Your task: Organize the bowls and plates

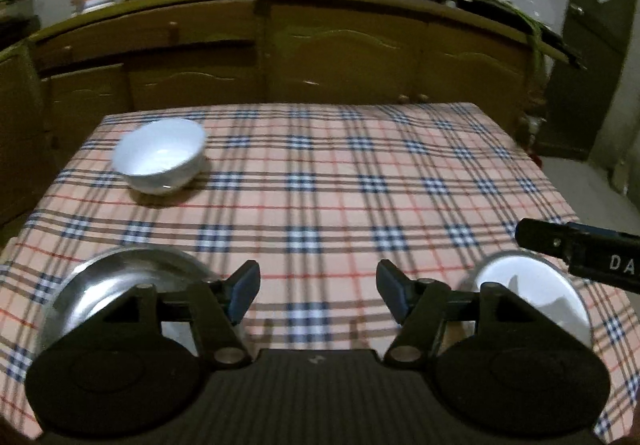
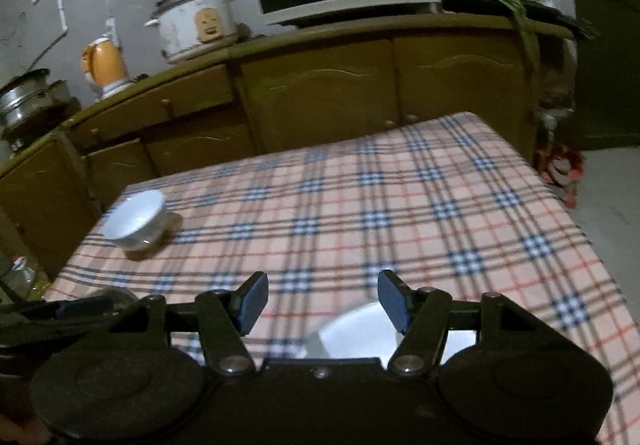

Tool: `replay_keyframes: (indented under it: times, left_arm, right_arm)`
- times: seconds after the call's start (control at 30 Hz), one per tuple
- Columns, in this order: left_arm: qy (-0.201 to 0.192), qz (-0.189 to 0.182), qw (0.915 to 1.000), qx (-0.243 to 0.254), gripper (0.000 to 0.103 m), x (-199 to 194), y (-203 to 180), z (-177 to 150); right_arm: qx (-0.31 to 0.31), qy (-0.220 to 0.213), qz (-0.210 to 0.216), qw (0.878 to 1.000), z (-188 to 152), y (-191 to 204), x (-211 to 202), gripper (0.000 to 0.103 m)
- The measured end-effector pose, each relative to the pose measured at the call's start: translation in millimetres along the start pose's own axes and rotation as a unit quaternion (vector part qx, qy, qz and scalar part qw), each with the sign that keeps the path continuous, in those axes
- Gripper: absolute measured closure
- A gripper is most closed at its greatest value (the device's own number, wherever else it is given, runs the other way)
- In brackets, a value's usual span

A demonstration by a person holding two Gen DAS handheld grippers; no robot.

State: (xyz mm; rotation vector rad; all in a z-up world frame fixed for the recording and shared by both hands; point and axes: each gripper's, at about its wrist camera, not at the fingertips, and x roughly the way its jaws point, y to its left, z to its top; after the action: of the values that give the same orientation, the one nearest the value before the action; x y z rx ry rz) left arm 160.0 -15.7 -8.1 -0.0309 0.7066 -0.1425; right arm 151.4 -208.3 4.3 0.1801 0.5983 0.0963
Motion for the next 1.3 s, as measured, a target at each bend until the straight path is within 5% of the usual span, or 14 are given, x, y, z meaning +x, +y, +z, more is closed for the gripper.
replay_keyframes:
  times: [0.67,1.1,1.3]
  left_arm:
    - [-0.003,0.058,0.9972,-0.048,0.034,20,100,23]
    - [0.007,0.114,0.9895,-0.089,0.034,83,182,76]
    - [0.025,0.107,0.9907,-0.081,0.037,122,197,94]
  right_arm:
    - [-0.046,0.018,0.071,0.996,26,115,75,0.029]
    - [-0.03,0.05,0.117,0.991,64,166,180,0.029]
    - [-0.044,0.083,0.121,0.988,68,194,233,0.029]
